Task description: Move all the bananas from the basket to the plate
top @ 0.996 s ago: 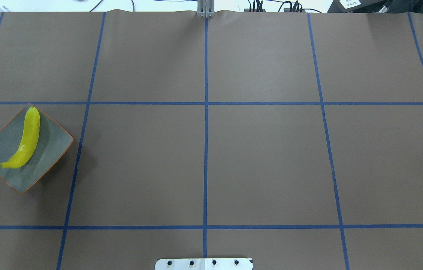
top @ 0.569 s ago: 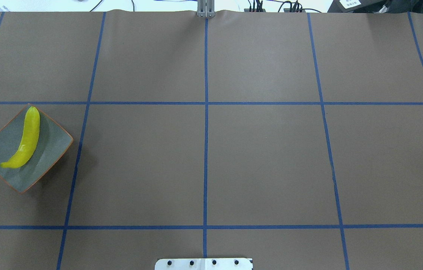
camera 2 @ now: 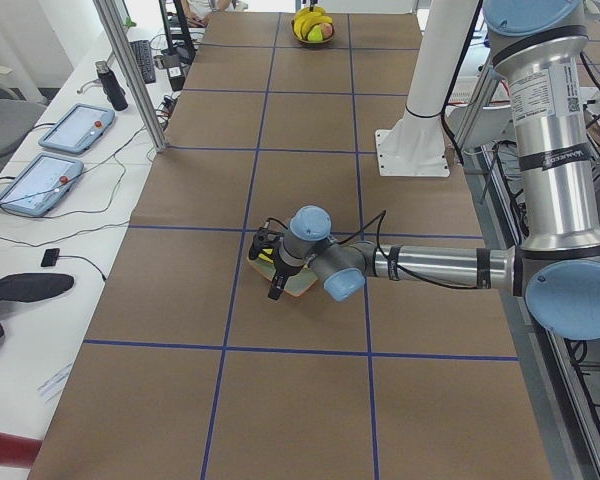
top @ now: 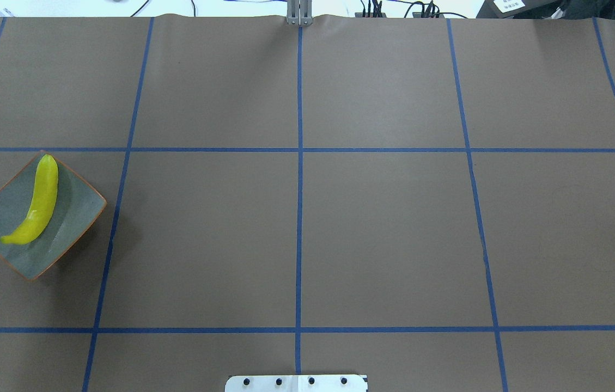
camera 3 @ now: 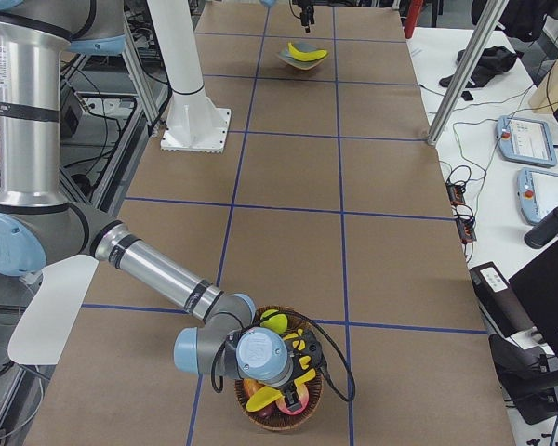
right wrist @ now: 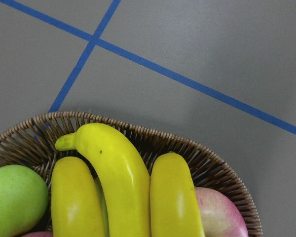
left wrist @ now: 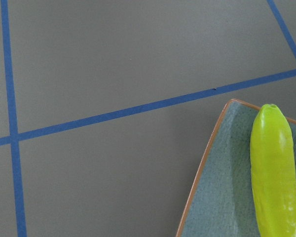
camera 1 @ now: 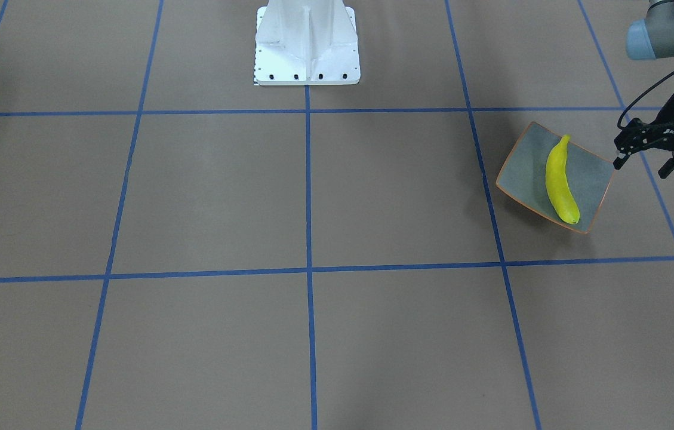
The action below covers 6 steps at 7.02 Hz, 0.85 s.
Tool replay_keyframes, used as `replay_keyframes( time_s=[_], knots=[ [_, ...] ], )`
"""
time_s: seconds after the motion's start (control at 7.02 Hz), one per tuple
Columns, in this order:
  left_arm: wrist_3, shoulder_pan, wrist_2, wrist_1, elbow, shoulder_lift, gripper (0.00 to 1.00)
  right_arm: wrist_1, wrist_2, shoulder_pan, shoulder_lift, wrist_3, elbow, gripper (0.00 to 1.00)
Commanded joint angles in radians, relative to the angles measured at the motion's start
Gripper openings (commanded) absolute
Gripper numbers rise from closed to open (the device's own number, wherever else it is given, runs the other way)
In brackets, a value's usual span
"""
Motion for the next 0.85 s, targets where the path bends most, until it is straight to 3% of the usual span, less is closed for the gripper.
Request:
replay_keyframes(
  time_s=[0.0,0.14,0.28,0.43,0.57,0.71],
  knots=[
    [0.000,0.000,-0.003,-0.001,0.000,0.000,0.99,0.001,-0.001,0.000,0.000,-0.007,-0.023,0.89],
    [0.000,0.000,-0.003,-0.001,0.000,0.000,0.99,-0.001,-0.001,-0.001,0.003,-0.007,-0.024,0.74],
    [-0.002,0.000,-0.003,-0.001,-0.002,-0.002,0.99,-0.002,-0.001,-0.001,0.003,-0.008,-0.027,0.52],
    [0.000,0.000,-0.003,-0.002,-0.002,-0.002,0.99,-0.013,0.002,-0.001,0.011,-0.010,-0.029,0.20],
    [-0.002,0.000,-0.002,-0.002,0.000,-0.002,0.99,-0.021,0.005,-0.001,0.017,-0.014,-0.029,0.00],
    [-0.002,0.000,-0.002,-0.002,-0.002,-0.002,0.99,-0.024,0.008,-0.003,0.019,-0.022,-0.027,0.00]
  ],
)
